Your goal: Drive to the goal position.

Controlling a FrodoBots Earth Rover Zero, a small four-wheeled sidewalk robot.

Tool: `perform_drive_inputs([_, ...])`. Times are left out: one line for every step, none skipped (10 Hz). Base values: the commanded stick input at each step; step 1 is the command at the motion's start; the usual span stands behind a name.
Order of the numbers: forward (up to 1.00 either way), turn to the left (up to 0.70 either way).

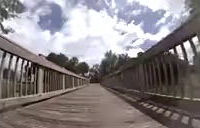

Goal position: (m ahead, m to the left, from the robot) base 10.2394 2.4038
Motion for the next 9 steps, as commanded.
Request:
perform_drive_inputs([0.85, 0.00])
perform_drive_inputs([0.85, 0.00])
perform_drive_inputs([0.85, 0.00])
perform_drive_inputs([0.85, 0.00])
perform_drive_inputs([0.85, 0.00])
perform_drive_inputs([0.85, 0.00])
perform_drive_inputs([0.85, 0.00])
perform_drive_inputs([0.85, 0.00])
perform_drive_inputs([0.85, 0.00])
